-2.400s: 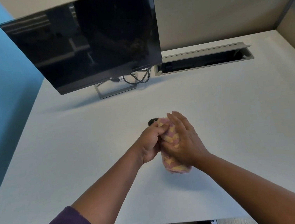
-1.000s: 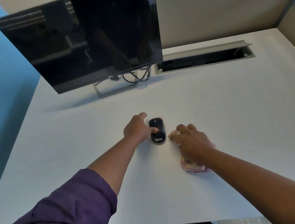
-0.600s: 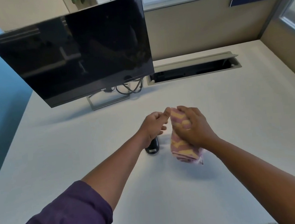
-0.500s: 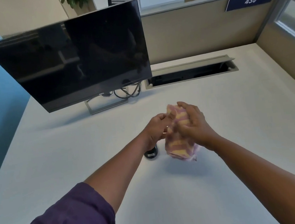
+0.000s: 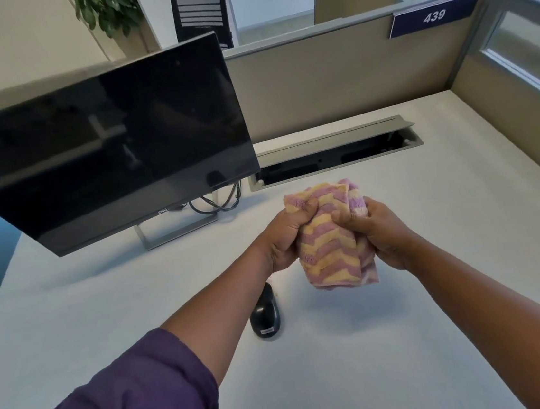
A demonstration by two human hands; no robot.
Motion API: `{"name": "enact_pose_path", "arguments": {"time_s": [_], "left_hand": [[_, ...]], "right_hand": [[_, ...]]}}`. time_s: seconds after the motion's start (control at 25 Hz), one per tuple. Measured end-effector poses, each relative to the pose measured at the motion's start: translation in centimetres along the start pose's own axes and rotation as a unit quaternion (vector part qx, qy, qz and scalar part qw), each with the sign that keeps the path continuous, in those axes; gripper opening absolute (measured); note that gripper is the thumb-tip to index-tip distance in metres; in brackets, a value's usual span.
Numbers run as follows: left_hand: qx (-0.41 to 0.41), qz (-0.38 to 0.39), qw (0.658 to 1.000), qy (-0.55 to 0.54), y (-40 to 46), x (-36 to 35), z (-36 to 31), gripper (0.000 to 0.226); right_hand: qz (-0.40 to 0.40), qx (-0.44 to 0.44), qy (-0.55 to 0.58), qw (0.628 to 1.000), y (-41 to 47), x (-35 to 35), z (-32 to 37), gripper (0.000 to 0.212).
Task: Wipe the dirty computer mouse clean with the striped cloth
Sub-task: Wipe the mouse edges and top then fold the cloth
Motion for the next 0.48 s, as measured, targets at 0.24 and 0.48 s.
{"name": "enact_pose_path", "arguments": {"time_s": [0.24,0.48], "left_hand": [[0.0,-0.113,0.993,0.024,5.1,3.2,0.4,0.058],[-0.097,-0.151,0.933,0.313,8.7,5.5,0.3,0.088]], "right_hand": [[-0.097,-0.027,-0.059,0.993,5.7,1.9,-2.0,0.047],[-0.185,-0.057,-0.246,0.95,11.1,4.2,-4.8,0.057]]}}
Point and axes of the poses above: each hand's wrist, its own y-axis towards the middle knuckle, its own x-axis out of the back of the hand, z = x × y, the point moved 10 cm from there along y, towards the middle knuckle, and after that the axes turned 6 degrees about -y, right-handed, at the moved point
